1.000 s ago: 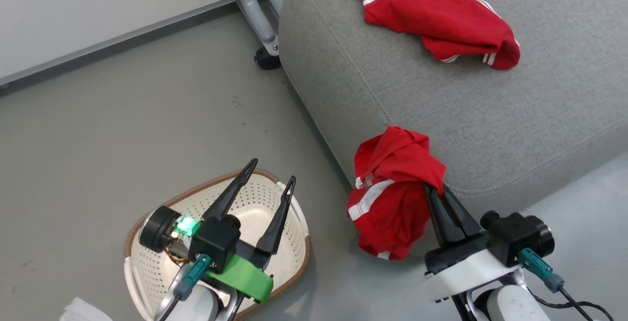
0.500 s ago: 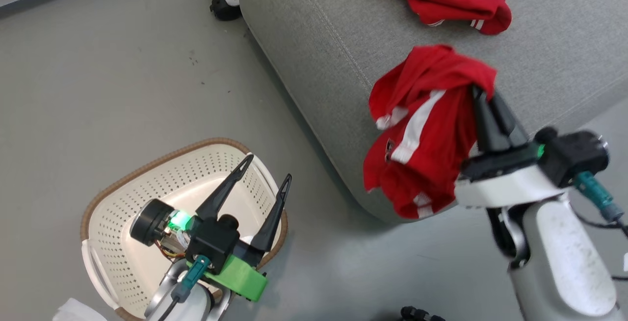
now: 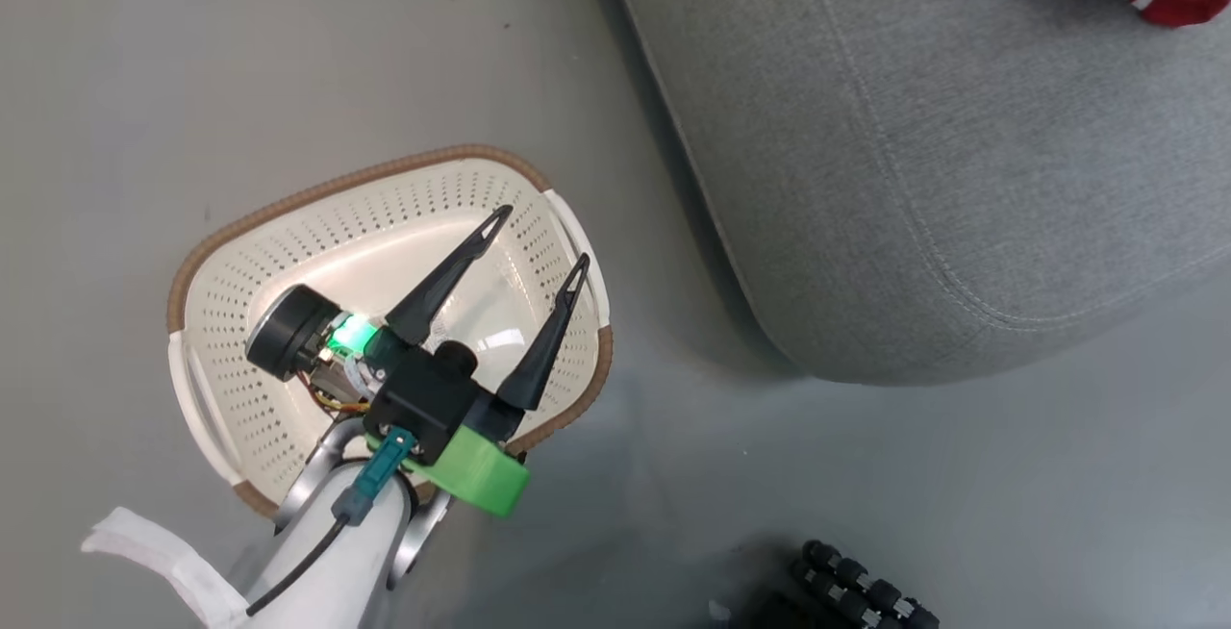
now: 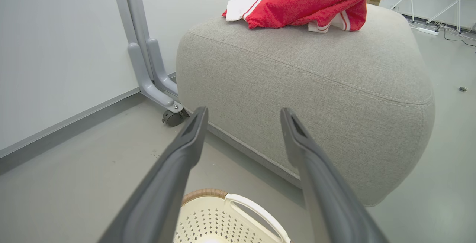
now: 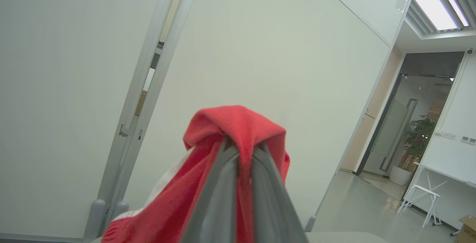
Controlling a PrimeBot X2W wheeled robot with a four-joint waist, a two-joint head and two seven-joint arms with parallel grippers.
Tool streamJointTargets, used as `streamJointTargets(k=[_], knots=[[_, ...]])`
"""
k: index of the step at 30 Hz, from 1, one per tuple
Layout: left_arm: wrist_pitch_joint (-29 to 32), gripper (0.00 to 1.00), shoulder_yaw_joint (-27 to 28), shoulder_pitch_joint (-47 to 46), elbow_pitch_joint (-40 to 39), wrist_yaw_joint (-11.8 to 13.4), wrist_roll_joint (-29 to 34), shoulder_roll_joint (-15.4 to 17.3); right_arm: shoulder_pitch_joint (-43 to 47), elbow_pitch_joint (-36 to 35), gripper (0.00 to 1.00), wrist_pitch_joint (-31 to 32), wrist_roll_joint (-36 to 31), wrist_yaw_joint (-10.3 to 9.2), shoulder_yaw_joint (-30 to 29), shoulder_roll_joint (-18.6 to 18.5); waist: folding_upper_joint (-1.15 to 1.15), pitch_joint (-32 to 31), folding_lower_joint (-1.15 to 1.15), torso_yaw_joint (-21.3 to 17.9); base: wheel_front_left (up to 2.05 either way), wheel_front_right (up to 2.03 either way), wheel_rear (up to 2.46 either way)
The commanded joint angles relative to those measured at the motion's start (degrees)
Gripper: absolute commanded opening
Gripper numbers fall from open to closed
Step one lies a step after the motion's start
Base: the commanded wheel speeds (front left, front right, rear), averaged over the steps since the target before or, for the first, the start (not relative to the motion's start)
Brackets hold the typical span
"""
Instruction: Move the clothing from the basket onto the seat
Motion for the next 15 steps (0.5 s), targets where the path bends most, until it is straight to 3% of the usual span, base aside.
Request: streamJointTargets(k=[1, 5, 9, 15], knots=[[-0.01, 1.00, -0.23, -1.94, -0.50, -0.37, -0.45, 0.08, -1.59, 2.62, 0.00, -0.16, 1.12, -0.08, -1.63, 0.08, 0.00, 7.70, -0.01, 6.22, 0.00, 0.00, 0.00], [-0.01, 1.00, -1.41, -3.73, -0.15, -0.54, -0.75, -0.22, -2.64, 10.73, 0.00, -0.17, 0.42, -0.08, -4.95, -0.93, 0.00, 10.05, -0.01, 7.84, 0.00, 0.00, 0.00], [-0.02, 1.00, -2.61, -5.64, 0.36, -0.68, -0.47, -0.87, -1.30, 17.52, 0.00, -0.17, -0.60, -0.08, -7.96, 0.40, 0.00, 11.01, -0.01, 8.67, 0.00, 0.00, 0.00], [-0.01, 1.00, -1.98, -6.81, -0.32, 0.05, 0.17, -0.82, 2.43, 19.71, 0.00, -0.17, -1.78, -0.08, -7.85, 3.43, 0.00, 11.02, -0.01, 8.01, 0.00, 0.00, 0.00]])
